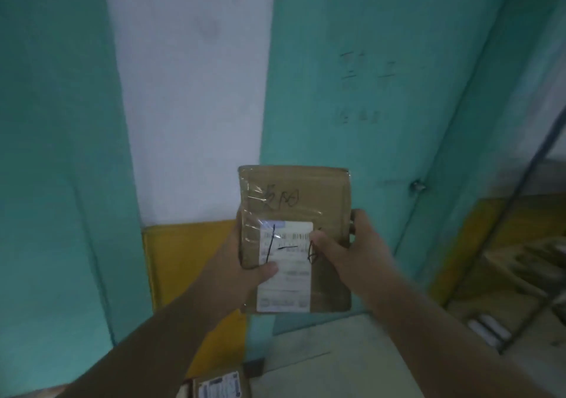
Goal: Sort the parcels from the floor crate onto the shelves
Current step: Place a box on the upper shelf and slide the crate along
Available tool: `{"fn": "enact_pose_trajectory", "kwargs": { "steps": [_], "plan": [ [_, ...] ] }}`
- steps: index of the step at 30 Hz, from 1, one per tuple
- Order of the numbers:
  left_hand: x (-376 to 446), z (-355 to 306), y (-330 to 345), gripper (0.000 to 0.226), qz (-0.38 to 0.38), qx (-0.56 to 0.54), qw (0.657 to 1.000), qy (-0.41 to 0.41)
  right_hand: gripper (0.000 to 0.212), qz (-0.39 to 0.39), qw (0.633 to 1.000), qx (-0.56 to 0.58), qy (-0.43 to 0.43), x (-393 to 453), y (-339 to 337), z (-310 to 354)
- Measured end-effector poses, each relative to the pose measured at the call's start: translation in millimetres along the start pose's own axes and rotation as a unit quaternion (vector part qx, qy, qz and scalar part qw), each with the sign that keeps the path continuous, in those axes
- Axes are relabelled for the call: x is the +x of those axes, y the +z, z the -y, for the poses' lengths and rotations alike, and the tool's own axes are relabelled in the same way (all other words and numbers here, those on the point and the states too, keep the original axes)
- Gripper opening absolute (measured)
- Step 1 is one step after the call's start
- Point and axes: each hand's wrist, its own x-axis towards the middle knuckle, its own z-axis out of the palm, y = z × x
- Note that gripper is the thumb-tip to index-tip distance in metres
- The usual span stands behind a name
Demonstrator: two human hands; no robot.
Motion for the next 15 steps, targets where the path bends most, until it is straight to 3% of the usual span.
{"fn": "enact_pose_trajectory", "kwargs": {
  "steps": [4, 10, 15],
  "plan": [
    [11.8, -49.8, 112.0, 0.084, 0.063, 0.011, 0.994, 0.085, 0.054, -0.109, 0.993, 0.029, 0.015, -15.2, -124.6, -33.6],
    [41.0, -103.5, 306.4, 0.088, 0.156, 0.009, 0.975, 0.158, 0.109, -0.215, 0.977, -0.006, -0.007, -42.4, -306.5, -114.3],
    [65.3, -132.9, 450.8, 0.083, 0.216, -0.001, 0.962, 0.166, 0.091, -0.286, 0.958, -0.012, 0.001, -46.4, -428.5, -187.6]
  ]
}}
